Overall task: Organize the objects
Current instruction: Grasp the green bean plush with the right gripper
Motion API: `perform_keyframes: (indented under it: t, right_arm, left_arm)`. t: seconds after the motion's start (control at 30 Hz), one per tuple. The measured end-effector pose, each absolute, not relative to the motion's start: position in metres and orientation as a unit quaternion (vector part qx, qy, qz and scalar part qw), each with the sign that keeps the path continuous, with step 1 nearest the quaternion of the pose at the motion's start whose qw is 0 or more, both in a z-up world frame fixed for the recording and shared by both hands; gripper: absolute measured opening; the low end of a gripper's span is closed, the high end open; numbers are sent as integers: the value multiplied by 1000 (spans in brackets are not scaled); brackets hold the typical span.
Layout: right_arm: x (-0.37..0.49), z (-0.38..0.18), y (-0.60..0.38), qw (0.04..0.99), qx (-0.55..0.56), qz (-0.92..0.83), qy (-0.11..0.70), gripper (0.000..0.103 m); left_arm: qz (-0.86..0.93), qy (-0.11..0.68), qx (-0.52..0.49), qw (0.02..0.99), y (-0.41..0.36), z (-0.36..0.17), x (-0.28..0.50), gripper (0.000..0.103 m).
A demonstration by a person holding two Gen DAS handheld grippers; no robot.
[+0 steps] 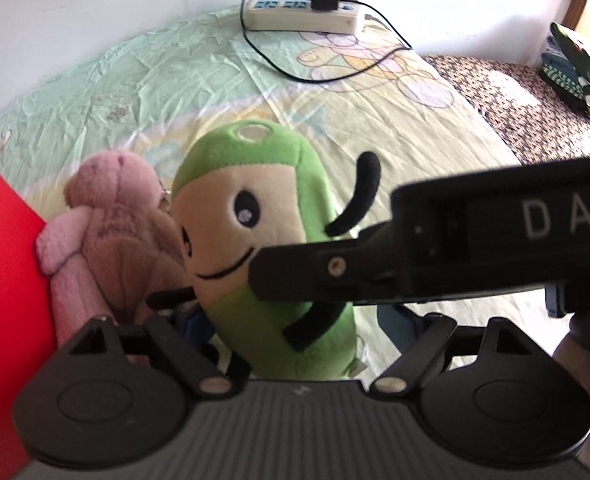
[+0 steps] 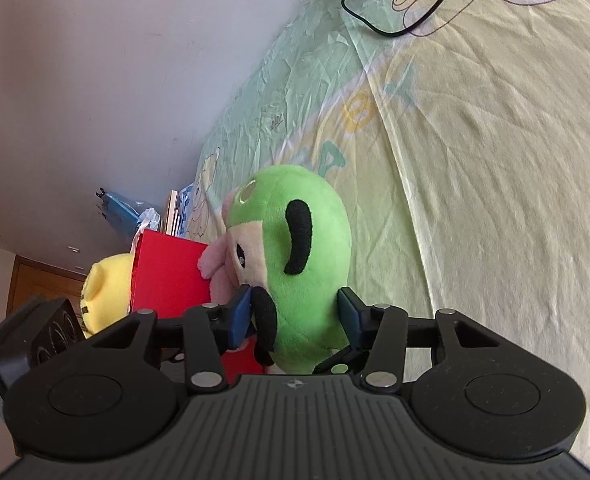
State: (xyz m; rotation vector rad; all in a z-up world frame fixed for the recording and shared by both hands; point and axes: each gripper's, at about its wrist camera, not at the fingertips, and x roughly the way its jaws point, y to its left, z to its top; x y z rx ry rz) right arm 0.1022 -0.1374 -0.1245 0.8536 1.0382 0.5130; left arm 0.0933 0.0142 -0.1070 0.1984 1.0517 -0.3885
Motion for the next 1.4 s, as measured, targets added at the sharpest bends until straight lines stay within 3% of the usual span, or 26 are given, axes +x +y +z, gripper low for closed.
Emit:
perform_keyframes:
  t: [0.93,1.1,1.27,1.4]
  right_arm:
    - [17,-117,-153,777,368,190,475,53]
    - [15,-115,-154,788,359,179,467,55]
    - [15,-109,-155,799,351,169,458,64]
    - [15,-105,-158,806,350,166,447,65]
  left_arm:
    - [-217,514,99,824,-6,-109,26,84]
    - [-201,504,111,833,-4,-110,25,89]
    - [-196,496,117,838,-3,-106,24,94]
    - [-195,497,107,839,0,-103,28,94]
